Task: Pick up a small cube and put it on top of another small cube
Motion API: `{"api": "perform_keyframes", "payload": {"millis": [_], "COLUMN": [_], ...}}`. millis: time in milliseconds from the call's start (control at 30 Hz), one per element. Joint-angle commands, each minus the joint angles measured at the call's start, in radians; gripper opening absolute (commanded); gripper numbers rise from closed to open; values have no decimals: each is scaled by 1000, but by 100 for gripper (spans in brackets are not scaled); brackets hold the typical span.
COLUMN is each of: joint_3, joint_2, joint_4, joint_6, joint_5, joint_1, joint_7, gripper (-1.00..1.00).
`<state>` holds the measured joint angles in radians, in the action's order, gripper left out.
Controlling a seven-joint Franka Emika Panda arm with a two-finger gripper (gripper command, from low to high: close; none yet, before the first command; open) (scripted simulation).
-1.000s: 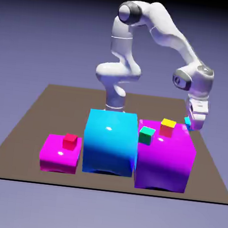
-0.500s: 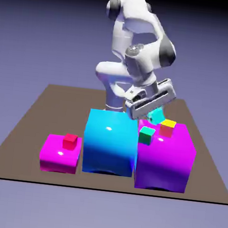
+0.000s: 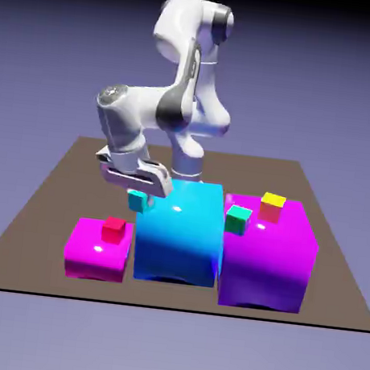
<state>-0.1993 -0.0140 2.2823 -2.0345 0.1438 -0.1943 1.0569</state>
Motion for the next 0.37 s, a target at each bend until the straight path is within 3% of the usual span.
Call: {"api": "perform_keyframes", "payload": {"millis": [0,233,267,333], "joint_3": [-36,-36,-36,-39], "joint_2": [-3,89,89,66], "joint_4": [11,108,108,86], "joint_6": [-6,-191,-191,-147], "joint_5": [-47,-19,-19,-29], "joint_1": [-10,-10,-10,-11], "joint_7": [14,-20,-20,-13], "gripper": [-100,-100,100,100]}}
